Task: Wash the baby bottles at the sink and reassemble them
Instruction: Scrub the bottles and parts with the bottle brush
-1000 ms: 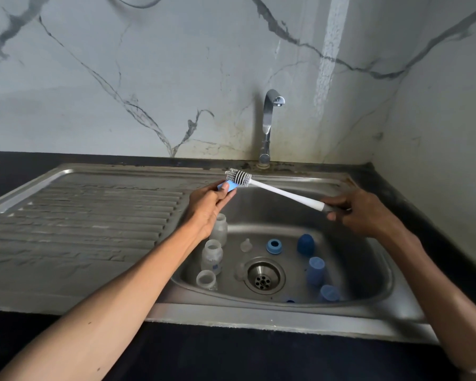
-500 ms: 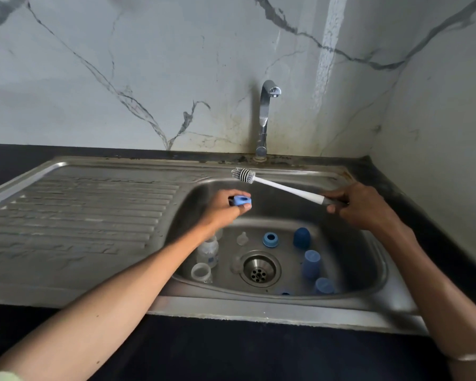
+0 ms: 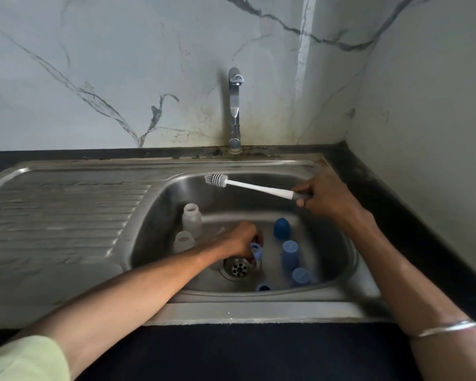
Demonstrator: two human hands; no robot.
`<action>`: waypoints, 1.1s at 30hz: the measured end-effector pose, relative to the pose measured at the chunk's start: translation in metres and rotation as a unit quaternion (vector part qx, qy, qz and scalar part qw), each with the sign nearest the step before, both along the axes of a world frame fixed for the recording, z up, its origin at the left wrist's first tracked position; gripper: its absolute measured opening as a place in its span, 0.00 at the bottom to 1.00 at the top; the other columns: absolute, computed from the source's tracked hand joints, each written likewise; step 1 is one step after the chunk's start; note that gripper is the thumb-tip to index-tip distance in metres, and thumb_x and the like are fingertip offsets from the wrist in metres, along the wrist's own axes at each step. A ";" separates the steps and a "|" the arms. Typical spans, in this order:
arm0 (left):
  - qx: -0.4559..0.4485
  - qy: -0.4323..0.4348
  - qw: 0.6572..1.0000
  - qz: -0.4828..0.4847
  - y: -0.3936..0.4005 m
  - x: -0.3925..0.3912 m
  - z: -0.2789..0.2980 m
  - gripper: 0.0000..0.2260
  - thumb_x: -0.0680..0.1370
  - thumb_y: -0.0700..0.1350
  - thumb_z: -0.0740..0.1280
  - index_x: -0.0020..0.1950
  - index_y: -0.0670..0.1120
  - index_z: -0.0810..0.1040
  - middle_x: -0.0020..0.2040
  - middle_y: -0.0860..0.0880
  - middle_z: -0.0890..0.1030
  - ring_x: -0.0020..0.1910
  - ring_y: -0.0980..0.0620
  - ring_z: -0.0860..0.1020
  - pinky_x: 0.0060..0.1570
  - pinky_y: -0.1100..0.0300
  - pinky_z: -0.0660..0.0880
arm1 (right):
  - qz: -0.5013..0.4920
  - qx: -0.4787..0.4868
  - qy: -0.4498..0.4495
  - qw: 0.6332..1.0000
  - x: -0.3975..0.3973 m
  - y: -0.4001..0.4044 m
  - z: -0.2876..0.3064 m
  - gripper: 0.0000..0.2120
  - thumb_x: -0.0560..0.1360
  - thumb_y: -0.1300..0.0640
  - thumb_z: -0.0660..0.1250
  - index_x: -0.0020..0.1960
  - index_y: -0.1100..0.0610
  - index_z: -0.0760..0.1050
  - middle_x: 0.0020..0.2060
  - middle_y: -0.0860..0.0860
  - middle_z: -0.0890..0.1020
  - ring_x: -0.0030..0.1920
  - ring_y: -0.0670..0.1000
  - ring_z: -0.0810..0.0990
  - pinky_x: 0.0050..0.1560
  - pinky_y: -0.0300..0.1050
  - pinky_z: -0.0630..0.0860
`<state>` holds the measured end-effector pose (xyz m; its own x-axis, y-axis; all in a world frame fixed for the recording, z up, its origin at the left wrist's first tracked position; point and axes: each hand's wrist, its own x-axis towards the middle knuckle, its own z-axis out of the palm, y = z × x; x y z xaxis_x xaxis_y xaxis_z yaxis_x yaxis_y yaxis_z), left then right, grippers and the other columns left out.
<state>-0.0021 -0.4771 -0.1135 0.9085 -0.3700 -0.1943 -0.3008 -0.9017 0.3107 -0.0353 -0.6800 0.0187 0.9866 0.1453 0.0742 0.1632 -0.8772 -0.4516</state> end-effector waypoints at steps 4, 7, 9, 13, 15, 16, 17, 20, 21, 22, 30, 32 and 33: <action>0.030 0.006 0.999 -0.033 -0.007 0.009 -0.012 0.18 0.69 0.45 0.79 0.57 0.48 0.81 0.54 0.49 0.81 0.50 0.52 0.79 0.47 0.56 0.80 | -0.004 0.005 0.011 1.000 0.001 0.002 -0.002 0.18 0.76 0.58 0.70 0.65 0.51 0.78 0.61 0.49 0.80 0.61 0.47 0.76 0.56 0.35 0.64; 0.041 0.024 0.998 -0.049 -0.010 0.013 -0.021 0.20 0.70 0.44 0.78 0.60 0.47 0.80 0.57 0.47 0.80 0.54 0.49 0.80 0.51 0.51 0.80 | -0.009 0.002 0.014 1.000 0.004 0.003 -0.002 0.17 0.76 0.57 0.70 0.64 0.49 0.78 0.60 0.48 0.81 0.60 0.47 0.76 0.55 0.35 0.64; 0.043 0.038 0.997 -0.049 -0.011 0.015 -0.026 0.22 0.70 0.44 0.78 0.62 0.47 0.78 0.59 0.48 0.79 0.55 0.49 0.79 0.52 0.50 0.80 | -0.008 -0.003 0.021 1.000 0.005 0.004 -0.002 0.17 0.76 0.57 0.70 0.65 0.49 0.77 0.61 0.48 0.80 0.60 0.47 0.76 0.55 0.36 0.65; 0.024 0.051 0.997 -0.042 -0.011 0.020 -0.034 0.24 0.70 0.44 0.79 0.63 0.47 0.76 0.60 0.47 0.78 0.54 0.51 0.78 0.47 0.56 0.78 | -0.006 -0.017 0.029 0.999 0.008 0.005 -0.003 0.17 0.77 0.56 0.69 0.65 0.49 0.77 0.61 0.49 0.79 0.61 0.48 0.76 0.53 0.37 0.64; 0.029 0.057 0.997 -0.043 -0.011 0.021 -0.035 0.24 0.70 0.44 0.79 0.64 0.47 0.75 0.60 0.47 0.77 0.53 0.52 0.76 0.44 0.59 0.75 | -0.006 -0.020 0.031 0.999 0.011 0.004 -0.004 0.17 0.77 0.56 0.69 0.65 0.48 0.77 0.61 0.49 0.79 0.61 0.48 0.76 0.55 0.38 0.66; 0.033 0.060 0.997 -0.043 -0.011 0.022 -0.036 0.24 0.70 0.44 0.79 0.64 0.47 0.74 0.61 0.47 0.77 0.53 0.52 0.76 0.44 0.60 0.74 | -0.006 -0.022 0.032 0.999 0.011 0.003 -0.004 0.17 0.77 0.56 0.69 0.65 0.48 0.77 0.61 0.49 0.79 0.61 0.49 0.76 0.57 0.39 0.67; 0.035 0.063 0.996 -0.045 -0.010 0.022 -0.037 0.25 0.70 0.45 0.79 0.64 0.48 0.74 0.62 0.47 0.76 0.53 0.52 0.75 0.44 0.60 0.74 | -0.005 -0.024 0.035 0.999 0.012 0.004 -0.004 0.17 0.77 0.56 0.69 0.65 0.48 0.77 0.62 0.49 0.79 0.61 0.49 0.76 0.57 0.40 0.67; 0.032 0.084 0.995 -0.036 -0.011 0.023 -0.033 0.28 0.68 0.49 0.80 0.65 0.52 0.73 0.62 0.50 0.76 0.53 0.53 0.75 0.44 0.60 0.74 | -0.004 -0.021 0.048 0.999 0.014 0.002 -0.005 0.17 0.77 0.57 0.69 0.65 0.49 0.76 0.62 0.50 0.79 0.62 0.49 0.75 0.54 0.38 0.64; 0.036 0.082 0.996 -0.031 -0.012 0.023 -0.030 0.28 0.68 0.51 0.80 0.65 0.53 0.73 0.61 0.51 0.76 0.53 0.53 0.75 0.45 0.59 0.75 | -0.004 -0.018 0.049 0.999 0.014 0.002 -0.004 0.18 0.77 0.57 0.69 0.66 0.49 0.76 0.62 0.50 0.79 0.62 0.49 0.75 0.54 0.38 0.64; 0.039 0.067 0.997 -0.026 -0.012 0.023 -0.028 0.27 0.69 0.52 0.79 0.64 0.54 0.73 0.60 0.52 0.77 0.54 0.53 0.75 0.48 0.57 0.76 | -0.004 -0.017 0.048 0.999 0.014 0.001 -0.004 0.17 0.77 0.57 0.69 0.66 0.49 0.76 0.62 0.50 0.79 0.62 0.49 0.75 0.54 0.38 0.63; -0.040 -0.091 0.992 -0.081 -0.039 0.023 -0.012 0.28 0.72 0.55 0.76 0.70 0.50 0.74 0.65 0.51 0.77 0.61 0.50 0.76 0.56 0.56 0.75 | -0.008 -0.010 0.049 0.999 0.014 0.000 -0.002 0.17 0.77 0.56 0.69 0.66 0.49 0.77 0.62 0.50 0.79 0.61 0.48 0.75 0.54 0.37 0.64; -0.053 -0.071 0.988 -0.125 -0.044 0.022 -0.009 0.27 0.73 0.48 0.76 0.72 0.52 0.73 0.67 0.51 0.76 0.63 0.51 0.75 0.58 0.57 0.75 | -0.005 -0.009 0.048 0.999 0.014 -0.001 -0.002 0.17 0.77 0.56 0.69 0.65 0.49 0.77 0.61 0.50 0.79 0.59 0.48 0.75 0.53 0.36 0.64; -0.048 -0.060 0.987 -0.138 -0.045 0.022 -0.009 0.27 0.73 0.44 0.76 0.71 0.53 0.74 0.67 0.50 0.76 0.63 0.52 0.75 0.59 0.55 0.76 | -0.003 -0.010 0.048 0.999 0.014 -0.001 -0.002 0.17 0.77 0.56 0.69 0.65 0.49 0.77 0.61 0.50 0.80 0.59 0.47 0.75 0.53 0.36 0.64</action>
